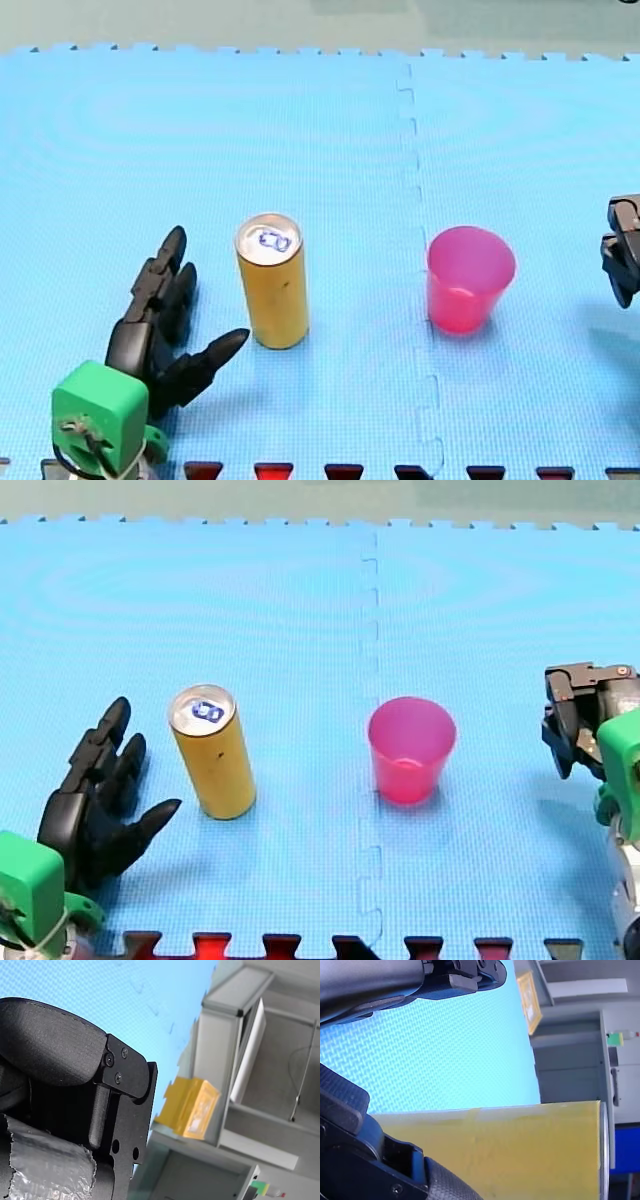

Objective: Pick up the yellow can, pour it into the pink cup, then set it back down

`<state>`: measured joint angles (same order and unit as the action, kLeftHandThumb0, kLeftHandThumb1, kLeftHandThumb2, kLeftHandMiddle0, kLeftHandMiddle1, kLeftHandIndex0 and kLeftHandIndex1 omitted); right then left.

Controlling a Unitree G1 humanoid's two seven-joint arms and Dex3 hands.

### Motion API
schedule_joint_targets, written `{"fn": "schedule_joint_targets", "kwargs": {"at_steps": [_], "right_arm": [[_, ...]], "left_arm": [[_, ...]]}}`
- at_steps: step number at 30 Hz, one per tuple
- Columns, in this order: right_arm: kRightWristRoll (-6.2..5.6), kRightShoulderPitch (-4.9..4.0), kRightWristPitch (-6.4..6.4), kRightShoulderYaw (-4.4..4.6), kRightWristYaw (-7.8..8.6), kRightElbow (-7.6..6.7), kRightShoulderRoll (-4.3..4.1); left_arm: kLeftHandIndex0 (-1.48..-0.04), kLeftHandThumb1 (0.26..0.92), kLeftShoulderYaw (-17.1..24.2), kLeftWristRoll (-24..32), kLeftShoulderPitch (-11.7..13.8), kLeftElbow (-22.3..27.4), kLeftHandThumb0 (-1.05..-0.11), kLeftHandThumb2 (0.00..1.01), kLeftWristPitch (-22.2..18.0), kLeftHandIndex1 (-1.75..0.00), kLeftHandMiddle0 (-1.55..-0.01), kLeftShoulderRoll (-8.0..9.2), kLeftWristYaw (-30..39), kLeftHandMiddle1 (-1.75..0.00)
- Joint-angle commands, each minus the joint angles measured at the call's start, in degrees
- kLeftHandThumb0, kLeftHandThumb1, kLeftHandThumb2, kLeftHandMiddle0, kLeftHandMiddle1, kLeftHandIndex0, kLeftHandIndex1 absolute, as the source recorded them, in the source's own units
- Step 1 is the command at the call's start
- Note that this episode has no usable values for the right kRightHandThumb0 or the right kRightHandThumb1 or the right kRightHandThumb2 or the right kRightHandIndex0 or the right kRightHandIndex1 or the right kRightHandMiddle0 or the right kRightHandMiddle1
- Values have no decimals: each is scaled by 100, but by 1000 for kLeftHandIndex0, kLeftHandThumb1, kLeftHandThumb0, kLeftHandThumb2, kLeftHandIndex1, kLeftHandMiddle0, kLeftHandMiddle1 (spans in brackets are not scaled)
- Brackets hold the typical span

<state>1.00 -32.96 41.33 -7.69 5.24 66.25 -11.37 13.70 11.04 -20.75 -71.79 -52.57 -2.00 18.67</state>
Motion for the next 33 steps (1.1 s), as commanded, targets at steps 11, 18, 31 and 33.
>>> {"fn": "schedule_joint_targets", "kwargs": {"at_steps": [11,18,31,33], "right_arm": [[-13,-12,-16,-4,-22,-13,-13],[-35,-17,-23,-14,-4,-8,1],[-65,-8,-35,-26,11,-21,27],[-72,-7,-32,-33,14,-22,32]], "left_arm": [[-246,772,466,461,-76,79,-1048,17,258,-22,-183,-135,823,-16],[-258,786,493,401,-87,88,-1048,18,251,-20,-193,-146,783,-18],[-267,793,363,30,-51,89,-1048,11,47,-14,-205,-124,438,-18],[-267,795,331,-44,-54,75,-1048,11,10,-12,-205,-119,360,-17]]}}
